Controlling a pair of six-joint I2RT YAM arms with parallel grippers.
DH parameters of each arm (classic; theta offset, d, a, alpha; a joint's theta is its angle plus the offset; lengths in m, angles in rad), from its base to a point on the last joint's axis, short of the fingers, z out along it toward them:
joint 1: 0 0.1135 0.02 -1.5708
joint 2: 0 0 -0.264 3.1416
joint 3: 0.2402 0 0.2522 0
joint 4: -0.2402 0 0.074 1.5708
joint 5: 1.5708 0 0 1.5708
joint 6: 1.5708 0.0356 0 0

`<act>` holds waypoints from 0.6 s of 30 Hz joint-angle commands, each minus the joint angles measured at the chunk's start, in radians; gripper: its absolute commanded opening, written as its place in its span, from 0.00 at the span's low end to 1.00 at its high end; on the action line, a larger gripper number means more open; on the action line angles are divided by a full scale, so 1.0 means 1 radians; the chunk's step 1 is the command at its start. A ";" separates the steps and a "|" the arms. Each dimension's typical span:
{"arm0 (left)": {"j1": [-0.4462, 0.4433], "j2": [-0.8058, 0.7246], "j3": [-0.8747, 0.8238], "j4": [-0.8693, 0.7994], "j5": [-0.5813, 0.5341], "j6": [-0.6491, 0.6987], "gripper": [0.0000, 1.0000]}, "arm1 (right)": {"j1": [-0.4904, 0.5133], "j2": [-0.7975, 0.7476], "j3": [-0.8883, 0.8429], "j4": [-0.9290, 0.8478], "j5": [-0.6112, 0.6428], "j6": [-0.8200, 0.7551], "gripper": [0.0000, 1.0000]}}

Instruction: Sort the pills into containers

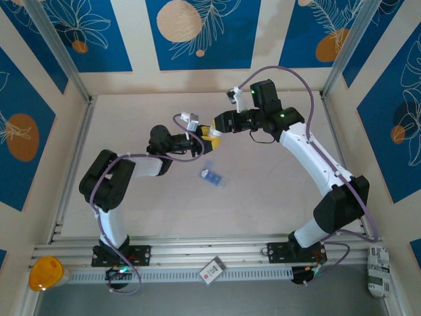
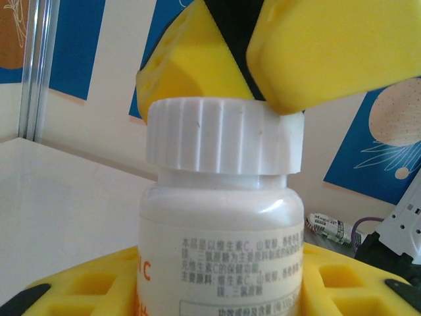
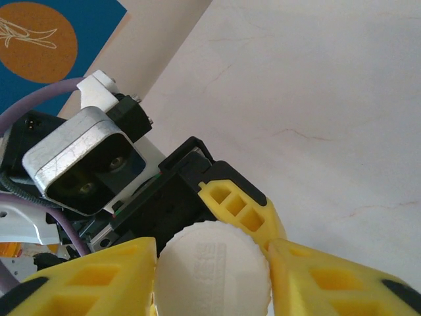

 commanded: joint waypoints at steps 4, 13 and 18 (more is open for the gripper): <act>0.010 0.016 0.034 0.084 0.019 -0.028 0.00 | -0.002 0.001 0.002 -0.016 0.000 -0.006 0.39; 0.010 0.020 0.042 0.083 0.022 -0.034 0.00 | -0.002 -0.006 -0.007 -0.010 -0.006 -0.003 0.56; 0.011 0.023 0.042 0.077 0.026 -0.034 0.00 | 0.003 -0.009 -0.006 -0.002 -0.018 -0.003 0.64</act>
